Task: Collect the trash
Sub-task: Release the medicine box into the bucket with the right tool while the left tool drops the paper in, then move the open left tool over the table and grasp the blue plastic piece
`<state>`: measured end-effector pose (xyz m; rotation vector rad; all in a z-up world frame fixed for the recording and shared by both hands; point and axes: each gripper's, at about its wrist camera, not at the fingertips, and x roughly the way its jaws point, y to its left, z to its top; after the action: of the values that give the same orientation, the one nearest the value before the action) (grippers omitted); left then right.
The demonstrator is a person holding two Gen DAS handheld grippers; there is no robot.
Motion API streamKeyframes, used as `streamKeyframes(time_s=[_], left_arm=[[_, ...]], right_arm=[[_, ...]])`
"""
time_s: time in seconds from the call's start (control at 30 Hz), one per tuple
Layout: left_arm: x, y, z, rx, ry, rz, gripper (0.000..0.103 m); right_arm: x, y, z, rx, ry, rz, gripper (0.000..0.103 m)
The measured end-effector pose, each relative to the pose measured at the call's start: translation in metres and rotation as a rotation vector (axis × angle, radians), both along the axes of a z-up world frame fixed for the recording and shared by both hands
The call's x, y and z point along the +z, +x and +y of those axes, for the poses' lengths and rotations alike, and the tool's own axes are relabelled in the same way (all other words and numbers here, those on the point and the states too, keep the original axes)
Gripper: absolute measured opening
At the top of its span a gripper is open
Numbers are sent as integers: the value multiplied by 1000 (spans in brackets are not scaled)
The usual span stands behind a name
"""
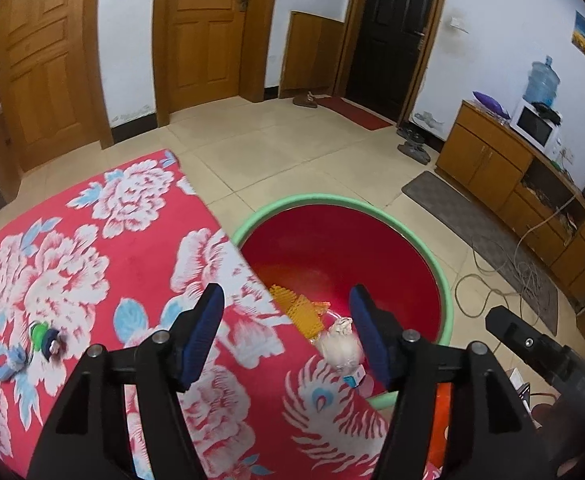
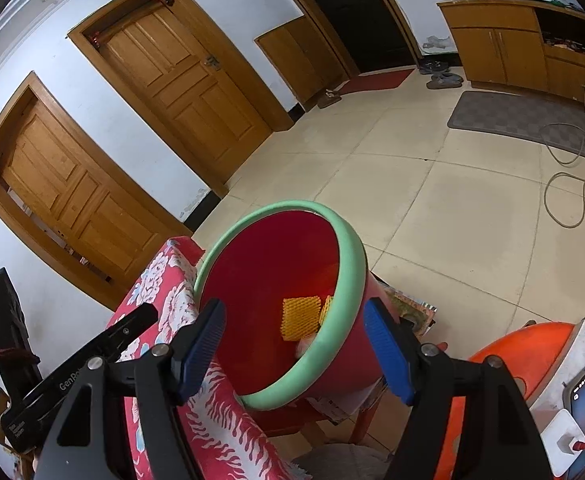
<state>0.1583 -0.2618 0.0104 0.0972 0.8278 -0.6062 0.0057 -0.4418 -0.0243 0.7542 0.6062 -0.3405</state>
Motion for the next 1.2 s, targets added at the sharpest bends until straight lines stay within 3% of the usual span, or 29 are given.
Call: streamKeyframes(time_s=[0.5, 0.9, 1.2], left_arm=[[14, -6, 83, 173, -56, -7, 68], [13, -1, 176, 389, -43, -24, 68], [-8, 11, 248, 594, -34, 12, 68]], right_arm=[[19, -5, 28, 64, -29, -19, 74], [31, -5, 53, 124, -53, -24, 75], [32, 6, 70, 165, -71, -3, 75]])
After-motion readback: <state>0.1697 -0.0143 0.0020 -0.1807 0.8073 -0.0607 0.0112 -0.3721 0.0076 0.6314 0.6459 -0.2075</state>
